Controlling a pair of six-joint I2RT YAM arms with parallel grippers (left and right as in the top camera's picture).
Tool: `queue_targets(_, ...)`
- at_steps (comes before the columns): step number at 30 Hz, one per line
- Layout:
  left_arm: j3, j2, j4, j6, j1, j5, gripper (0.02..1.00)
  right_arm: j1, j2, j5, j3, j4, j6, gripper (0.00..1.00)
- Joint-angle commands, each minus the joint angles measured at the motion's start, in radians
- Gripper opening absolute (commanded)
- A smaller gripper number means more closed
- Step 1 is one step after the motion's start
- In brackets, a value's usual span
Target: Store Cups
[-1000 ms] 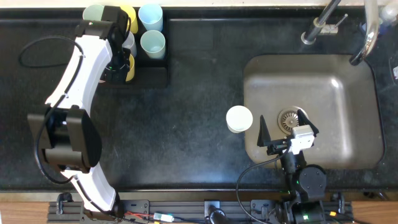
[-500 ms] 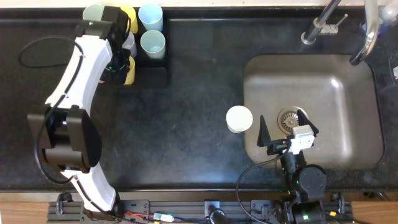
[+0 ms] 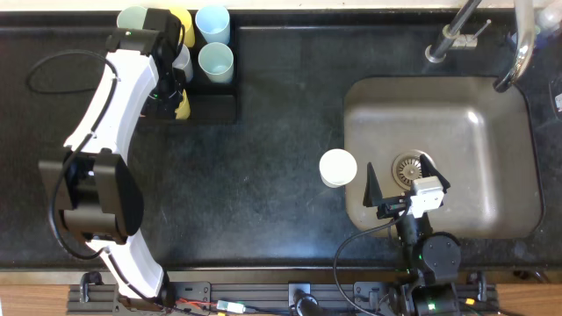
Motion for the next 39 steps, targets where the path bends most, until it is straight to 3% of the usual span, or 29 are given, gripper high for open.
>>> queue_targets(1, -0.003, -0.075, -0.002, 0.020, 0.008, -0.038, 0.606, -0.001, -0.009, 0.002, -0.013, 0.005, -0.003, 0.998)
queue_targets(8, -0.003, -0.256, 0.094, 0.167, 0.004, -0.127, 0.660, -0.001, -0.009, 0.002, -0.013, 0.005, -0.003, 0.998)
queue_targets(10, -0.004, -0.324, 0.142, 0.237, 0.004, -0.154, 0.728, -0.001, -0.009, 0.002, -0.013, 0.005, -0.003, 0.998)
queue_targets(15, -0.090, -0.508, 0.447, 0.605, 0.004, -0.169, 0.842, -0.001, -0.009, 0.002, -0.013, 0.005, -0.003, 0.998)
queue_targets(18, -0.238, -0.639, 0.738, 0.886, 0.004, -0.093, 0.934, -0.001, -0.009, 0.002, -0.013, 0.005, -0.003, 0.996)
queue_targets(21, -0.431, -0.765, 1.049, 1.204, 0.004, 0.050, 1.000, -0.001, -0.009, 0.002, -0.013, 0.005, -0.003, 0.996)
queue_targets(25, -0.671, -0.914, 1.336, 1.494, 0.006, 0.203, 1.000, -0.001, -0.009, 0.002, -0.013, 0.005, -0.003, 0.996)
queue_targets(29, -0.827, -1.035, 1.392, 1.566, 0.007, 0.208, 1.000, -0.001, -0.009, 0.002, -0.013, 0.005, -0.003, 0.996)
queue_targets(39, -1.118, -1.320, 1.392, 1.568, 0.007, 0.224, 1.000, -0.001, -0.009, 0.002, -0.013, 0.005, -0.003, 0.998)
